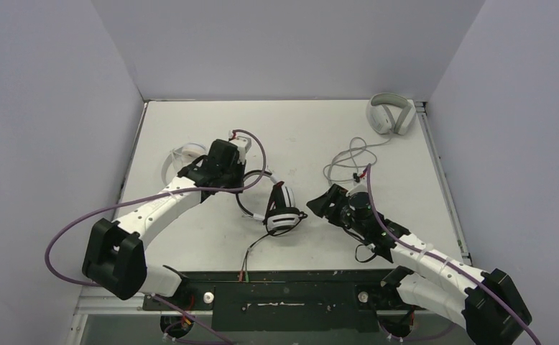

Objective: Wrap the headphones
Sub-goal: Wrap the headphones cable around the headphones.

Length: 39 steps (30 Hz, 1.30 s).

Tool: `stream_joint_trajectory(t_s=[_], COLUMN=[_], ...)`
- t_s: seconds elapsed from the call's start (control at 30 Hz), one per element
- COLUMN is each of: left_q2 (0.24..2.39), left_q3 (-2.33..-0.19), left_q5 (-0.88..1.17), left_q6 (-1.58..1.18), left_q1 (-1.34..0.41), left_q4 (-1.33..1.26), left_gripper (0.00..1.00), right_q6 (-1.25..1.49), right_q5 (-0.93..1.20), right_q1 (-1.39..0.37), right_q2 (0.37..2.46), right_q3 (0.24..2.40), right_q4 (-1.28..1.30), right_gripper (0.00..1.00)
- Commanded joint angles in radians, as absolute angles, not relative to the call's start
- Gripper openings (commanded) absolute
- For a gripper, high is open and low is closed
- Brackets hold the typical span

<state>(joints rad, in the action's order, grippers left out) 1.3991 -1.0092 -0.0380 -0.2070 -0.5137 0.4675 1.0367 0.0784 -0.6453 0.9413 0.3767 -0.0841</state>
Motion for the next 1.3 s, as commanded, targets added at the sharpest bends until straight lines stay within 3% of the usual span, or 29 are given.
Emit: stream_joint_trajectory(t_s=[0.0,0.37,0.6,0.77,0.93,1.27], left_q2=[1.329,1.330,1.303,1.280,1.252,1.215], left_q3=[-1.086,-1.283,-1.317,-1.350,-1.379,-1.401], left_q5=[0.042,0.359,0.463,0.504,0.520,0.574], left_q6=[-0.293,-0.525,-0.603,-0.645,-0.669,-0.724], left_q1=[-0.489,-0.325,-0.298,-0.298,-0.299,-0.305], left_q4=[0.444,0.629,0.624,0.624,0.638,0.636], left_gripper=[0.00,0.00,0.00,0.00,0.00,0.00], right_q6=[0.867,0.555,0.470,0.411,0.355,0.294], right_q5=[0.003,0.035,0.207,0.267,0.164,0.369], right_q1=[-0.613,-0.594,-0.594,-0.594,-0.592,-0.582], right_q2=[0.937,0.789,0.696,0.771,0.867,1.066], right_q3=[0.440,0.417,0.277,0.242,0.263,0.299], right_q4=[-0.070,-0.014,-0.295,-0.471,-0.559,-0.873], right_gripper=[0.63,0.66,0.69,0.80,0.90,0.87])
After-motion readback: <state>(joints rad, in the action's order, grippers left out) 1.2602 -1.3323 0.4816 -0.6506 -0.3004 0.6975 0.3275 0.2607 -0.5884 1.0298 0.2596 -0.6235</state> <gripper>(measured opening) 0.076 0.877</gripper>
